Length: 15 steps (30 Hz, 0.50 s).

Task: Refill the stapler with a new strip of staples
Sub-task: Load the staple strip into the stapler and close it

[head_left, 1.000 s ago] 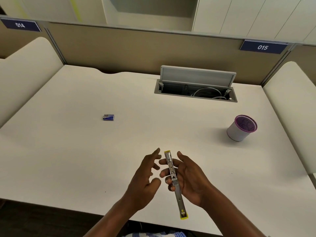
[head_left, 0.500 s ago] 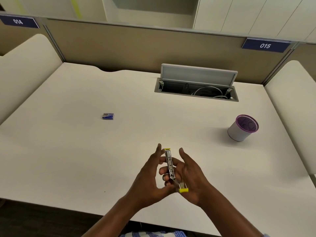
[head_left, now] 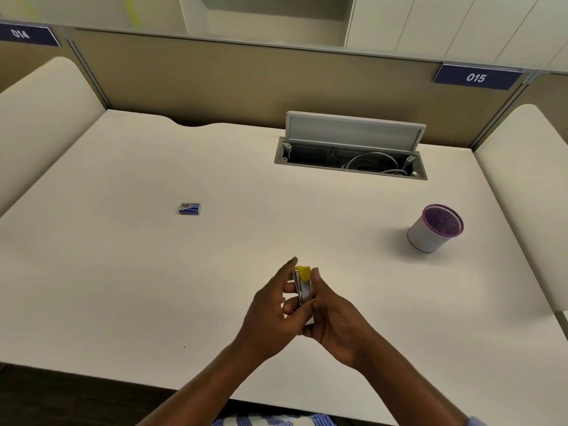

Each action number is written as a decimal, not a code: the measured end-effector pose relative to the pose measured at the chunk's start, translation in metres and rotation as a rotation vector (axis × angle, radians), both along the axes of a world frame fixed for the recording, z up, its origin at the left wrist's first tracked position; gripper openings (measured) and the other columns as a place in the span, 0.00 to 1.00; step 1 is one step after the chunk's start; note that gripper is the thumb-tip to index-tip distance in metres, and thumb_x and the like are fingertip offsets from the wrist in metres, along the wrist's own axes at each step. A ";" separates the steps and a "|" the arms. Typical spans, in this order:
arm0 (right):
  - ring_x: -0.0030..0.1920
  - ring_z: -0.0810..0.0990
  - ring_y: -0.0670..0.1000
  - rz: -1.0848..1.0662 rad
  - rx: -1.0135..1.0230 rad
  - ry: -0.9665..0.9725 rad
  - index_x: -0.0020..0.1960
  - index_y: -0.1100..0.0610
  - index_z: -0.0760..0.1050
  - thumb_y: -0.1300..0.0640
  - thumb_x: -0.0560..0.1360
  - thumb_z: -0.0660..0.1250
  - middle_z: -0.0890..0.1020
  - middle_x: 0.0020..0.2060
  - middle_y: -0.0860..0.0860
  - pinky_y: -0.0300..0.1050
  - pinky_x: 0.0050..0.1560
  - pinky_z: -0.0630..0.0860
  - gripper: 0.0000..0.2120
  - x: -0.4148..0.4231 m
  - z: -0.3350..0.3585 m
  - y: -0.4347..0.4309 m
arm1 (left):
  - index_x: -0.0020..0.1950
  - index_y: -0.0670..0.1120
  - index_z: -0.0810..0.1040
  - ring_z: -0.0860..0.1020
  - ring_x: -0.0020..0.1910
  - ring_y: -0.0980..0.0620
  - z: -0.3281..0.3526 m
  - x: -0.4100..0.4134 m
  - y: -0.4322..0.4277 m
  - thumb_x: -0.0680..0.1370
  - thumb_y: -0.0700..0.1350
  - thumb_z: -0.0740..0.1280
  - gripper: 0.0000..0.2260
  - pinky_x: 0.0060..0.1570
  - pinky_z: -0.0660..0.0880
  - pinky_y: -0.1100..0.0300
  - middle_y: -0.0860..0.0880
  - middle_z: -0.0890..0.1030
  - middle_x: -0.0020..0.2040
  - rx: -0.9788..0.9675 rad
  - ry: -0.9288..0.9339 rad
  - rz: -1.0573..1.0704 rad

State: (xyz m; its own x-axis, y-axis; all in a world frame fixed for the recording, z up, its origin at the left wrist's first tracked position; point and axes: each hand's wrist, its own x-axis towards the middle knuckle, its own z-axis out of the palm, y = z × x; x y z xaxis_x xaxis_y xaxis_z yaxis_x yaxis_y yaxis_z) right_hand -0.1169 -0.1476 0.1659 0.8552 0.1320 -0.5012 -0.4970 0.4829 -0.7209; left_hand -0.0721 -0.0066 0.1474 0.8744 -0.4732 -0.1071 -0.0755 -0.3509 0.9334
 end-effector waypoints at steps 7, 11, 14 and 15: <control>0.41 0.83 0.52 -0.064 -0.085 0.036 0.54 0.57 0.83 0.31 0.76 0.63 0.83 0.42 0.55 0.45 0.43 0.80 0.29 0.004 -0.001 -0.002 | 0.78 0.57 0.65 0.80 0.53 0.69 0.003 0.004 -0.010 0.77 0.46 0.73 0.32 0.46 0.74 0.77 0.63 0.82 0.53 0.027 -0.011 -0.025; 0.39 0.81 0.51 -0.086 -0.087 0.053 0.49 0.54 0.82 0.31 0.77 0.61 0.82 0.38 0.53 0.44 0.43 0.80 0.27 0.005 -0.002 -0.003 | 0.79 0.54 0.64 0.77 0.57 0.72 0.005 0.005 -0.015 0.77 0.43 0.72 0.33 0.49 0.72 0.78 0.66 0.80 0.56 0.017 -0.005 -0.048; 0.38 0.80 0.50 -0.088 -0.090 0.055 0.48 0.54 0.81 0.31 0.77 0.61 0.82 0.37 0.51 0.43 0.42 0.79 0.27 0.006 -0.003 -0.004 | 0.79 0.54 0.64 0.76 0.59 0.73 0.005 0.006 -0.016 0.77 0.43 0.72 0.32 0.51 0.72 0.78 0.67 0.80 0.56 0.016 -0.017 -0.049; 0.37 0.80 0.50 -0.085 -0.093 0.054 0.48 0.54 0.81 0.31 0.77 0.60 0.82 0.37 0.51 0.43 0.42 0.79 0.27 0.006 -0.003 -0.005 | 0.79 0.55 0.63 0.76 0.59 0.73 0.005 0.006 -0.016 0.77 0.44 0.72 0.32 0.52 0.73 0.77 0.67 0.80 0.56 0.021 -0.022 -0.051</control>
